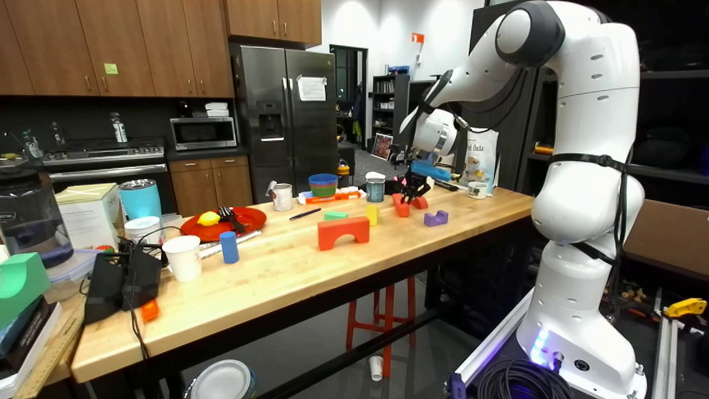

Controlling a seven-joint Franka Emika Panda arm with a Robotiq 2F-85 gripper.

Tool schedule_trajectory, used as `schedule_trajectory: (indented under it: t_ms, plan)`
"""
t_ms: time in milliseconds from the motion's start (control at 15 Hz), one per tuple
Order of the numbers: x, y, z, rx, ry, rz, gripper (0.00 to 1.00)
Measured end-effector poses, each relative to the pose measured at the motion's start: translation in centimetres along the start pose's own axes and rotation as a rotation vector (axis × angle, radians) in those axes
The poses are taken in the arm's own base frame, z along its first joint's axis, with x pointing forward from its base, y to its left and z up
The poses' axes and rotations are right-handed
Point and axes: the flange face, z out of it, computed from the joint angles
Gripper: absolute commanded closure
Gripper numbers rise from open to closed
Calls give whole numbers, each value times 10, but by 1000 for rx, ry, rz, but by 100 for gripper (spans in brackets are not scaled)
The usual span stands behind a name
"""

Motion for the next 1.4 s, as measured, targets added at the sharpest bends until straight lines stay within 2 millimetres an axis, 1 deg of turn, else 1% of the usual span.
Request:
schedule_trajectory:
  t_ms: [133, 333, 400, 467, 533, 733, 933, 1000, 1067, 1400]
  plan:
    - [-3, -2, -9, -13, 24, -34, 94]
    - [-12, -6, -31, -31, 74, -93, 94]
    - [-17, -8, -40, -34, 91, -115, 52]
    - [-21, -10, -48, -38, 107, -137, 51]
    - [-26, -12, -56, -43, 119, -156, 46]
    - [-36, -15, -70, -36, 135, -179, 28]
    - [-41, -14, -68, -27, 119, -169, 7]
    - [-42, -12, -66, -20, 106, -160, 2]
    - [-44, -10, -64, -10, 89, -145, 0]
    - [-47, 8, -47, 26, 17, -61, 0]
